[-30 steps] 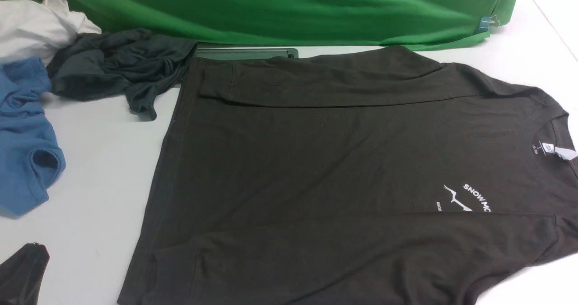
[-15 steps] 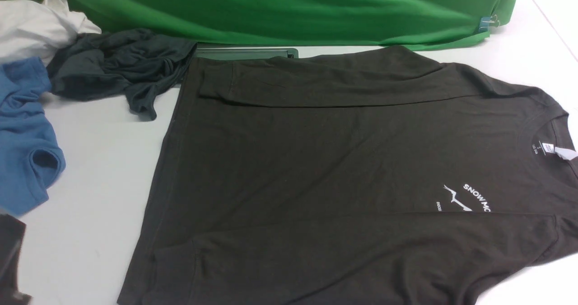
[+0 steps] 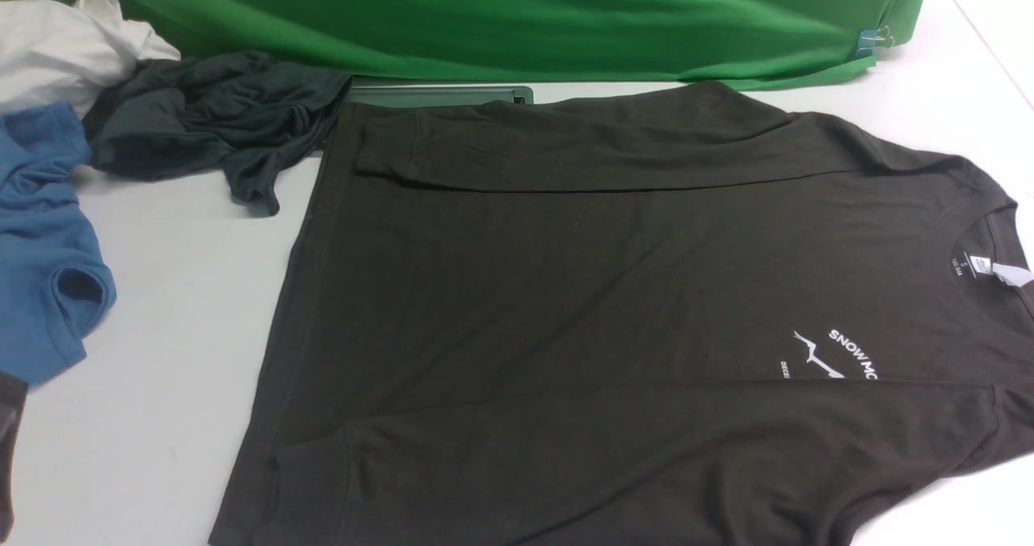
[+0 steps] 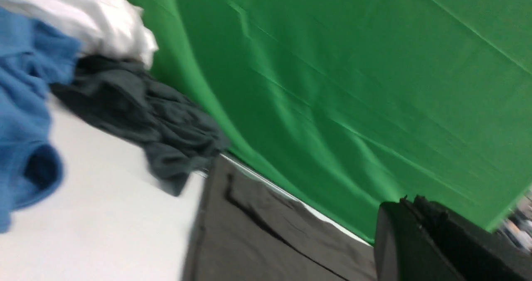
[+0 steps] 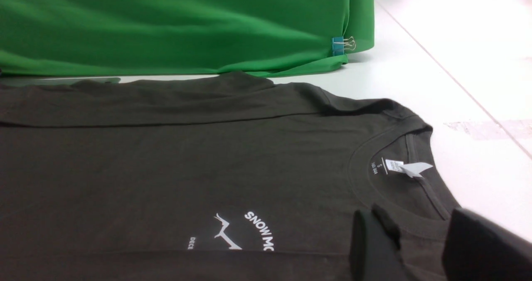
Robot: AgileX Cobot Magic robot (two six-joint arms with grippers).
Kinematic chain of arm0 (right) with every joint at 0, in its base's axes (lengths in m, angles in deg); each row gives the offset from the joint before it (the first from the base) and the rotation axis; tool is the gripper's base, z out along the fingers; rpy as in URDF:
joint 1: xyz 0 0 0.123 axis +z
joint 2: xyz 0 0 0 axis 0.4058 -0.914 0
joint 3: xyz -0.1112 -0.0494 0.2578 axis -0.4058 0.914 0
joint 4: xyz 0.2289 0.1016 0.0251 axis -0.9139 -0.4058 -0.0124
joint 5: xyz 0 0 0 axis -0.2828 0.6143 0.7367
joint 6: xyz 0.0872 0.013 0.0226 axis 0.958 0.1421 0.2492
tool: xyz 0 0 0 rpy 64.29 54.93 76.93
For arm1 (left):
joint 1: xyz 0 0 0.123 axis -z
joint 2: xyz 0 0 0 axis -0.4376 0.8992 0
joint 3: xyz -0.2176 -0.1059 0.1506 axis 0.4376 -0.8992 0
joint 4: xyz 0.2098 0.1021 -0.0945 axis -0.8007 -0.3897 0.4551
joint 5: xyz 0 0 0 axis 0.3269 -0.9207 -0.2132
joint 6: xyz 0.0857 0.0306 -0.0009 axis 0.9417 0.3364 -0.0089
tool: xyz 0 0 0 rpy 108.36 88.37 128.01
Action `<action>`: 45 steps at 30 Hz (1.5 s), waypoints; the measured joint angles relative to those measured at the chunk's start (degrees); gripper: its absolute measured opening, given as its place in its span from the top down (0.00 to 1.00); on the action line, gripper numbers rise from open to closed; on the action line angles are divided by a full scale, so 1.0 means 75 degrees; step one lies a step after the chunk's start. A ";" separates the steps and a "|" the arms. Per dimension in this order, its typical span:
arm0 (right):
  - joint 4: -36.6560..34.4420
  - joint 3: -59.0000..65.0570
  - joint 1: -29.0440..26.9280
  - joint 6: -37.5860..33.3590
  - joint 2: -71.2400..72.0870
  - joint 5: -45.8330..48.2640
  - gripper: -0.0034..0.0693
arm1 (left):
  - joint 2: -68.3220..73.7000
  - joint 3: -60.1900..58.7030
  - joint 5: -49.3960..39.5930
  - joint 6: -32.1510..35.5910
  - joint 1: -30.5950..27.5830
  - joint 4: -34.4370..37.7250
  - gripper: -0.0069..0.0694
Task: Fold a long-sleeved shirt on a white desktop.
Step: 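Grasp the left edge of the dark T-shirt lying flat on the table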
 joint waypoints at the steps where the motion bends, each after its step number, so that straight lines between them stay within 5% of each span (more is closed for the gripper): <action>1: 0.0000 0.0000 0.0000 0.0000 0.0000 0.0000 0.62 | -0.0006 0.0235 -0.0199 0.0000 0.0000 -0.0021 0.88; 5: 0.0000 0.0000 0.0000 0.0000 0.0000 0.0000 0.62 | 0.0335 0.1277 -0.1513 0.0834 0.0000 -0.0044 0.88; 11: 0.0000 0.0000 0.0000 0.0000 0.0000 0.0000 0.62 | 0.2526 0.3108 -0.5066 0.2489 0.0000 -0.0061 0.88; 15: 0.0000 0.0000 0.0000 0.0000 0.0000 0.0000 0.62 | 0.3935 0.3795 -0.6113 0.3356 0.0000 -0.0069 0.88; 26: 0.0000 0.0000 0.0000 0.0000 0.0000 0.0000 0.62 | 0.6857 0.4412 -0.5883 0.4718 0.0511 0.0187 0.88; 31: 0.0000 0.0000 0.0000 0.0000 0.0000 0.0000 0.62 | 0.7918 0.4512 -0.5429 0.4874 0.1783 0.0192 0.88; 39: 0.0000 0.0000 0.0000 0.0061 0.0000 -0.0056 0.62 | 0.8342 0.5315 -0.5553 0.4853 0.2557 -0.0077 0.88; 44: -0.0767 0.0000 0.0000 0.1653 0.0000 -0.0811 0.62 | 0.8342 0.5520 -0.5749 0.4828 0.2565 -0.0274 0.88; 45: -0.0946 0.0000 0.0000 0.2675 0.0000 -0.1219 0.62 | 0.8342 0.5528 -0.5900 0.4822 0.2565 -0.0309 0.88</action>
